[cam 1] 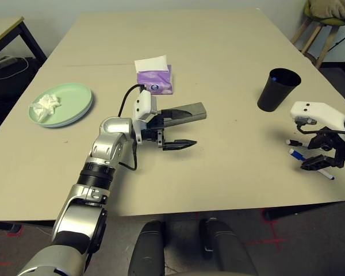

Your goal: Organize and tidy the items on the table.

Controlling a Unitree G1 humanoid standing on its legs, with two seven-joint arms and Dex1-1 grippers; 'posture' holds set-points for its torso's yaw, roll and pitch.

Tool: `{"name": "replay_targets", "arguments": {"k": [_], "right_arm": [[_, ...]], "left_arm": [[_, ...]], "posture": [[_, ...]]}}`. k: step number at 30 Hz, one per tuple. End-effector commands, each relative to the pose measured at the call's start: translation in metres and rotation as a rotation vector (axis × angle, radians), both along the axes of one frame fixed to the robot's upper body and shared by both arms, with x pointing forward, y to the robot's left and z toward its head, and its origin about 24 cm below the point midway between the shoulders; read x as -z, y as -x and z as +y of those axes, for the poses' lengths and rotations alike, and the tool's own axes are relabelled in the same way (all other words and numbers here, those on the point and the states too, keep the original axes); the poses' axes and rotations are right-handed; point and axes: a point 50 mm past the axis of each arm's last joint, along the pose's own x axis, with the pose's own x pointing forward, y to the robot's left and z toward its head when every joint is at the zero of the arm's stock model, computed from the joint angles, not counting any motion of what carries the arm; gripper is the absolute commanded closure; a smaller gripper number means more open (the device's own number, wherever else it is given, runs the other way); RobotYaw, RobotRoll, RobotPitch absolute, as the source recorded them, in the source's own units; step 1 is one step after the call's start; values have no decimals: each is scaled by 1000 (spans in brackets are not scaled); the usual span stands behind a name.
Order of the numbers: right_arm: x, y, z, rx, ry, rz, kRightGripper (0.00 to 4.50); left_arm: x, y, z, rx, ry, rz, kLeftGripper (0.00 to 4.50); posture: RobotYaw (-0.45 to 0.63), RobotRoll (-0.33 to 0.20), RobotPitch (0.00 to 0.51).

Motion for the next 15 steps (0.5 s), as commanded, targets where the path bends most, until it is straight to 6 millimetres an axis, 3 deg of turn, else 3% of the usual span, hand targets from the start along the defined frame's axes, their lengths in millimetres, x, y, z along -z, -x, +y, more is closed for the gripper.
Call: {"name": "replay_targets", "arguments": {"k": [1, 15], "right_arm": [[4, -2, -6, 13, 21, 13, 0], [16, -11, -9, 43, 10, 26, 0]], "left_arm": [[0, 4, 1, 7, 0, -2, 52], [1, 8, -2, 1, 6, -4, 52]], "posture": [[142, 0, 152], [157, 0, 152]]}}
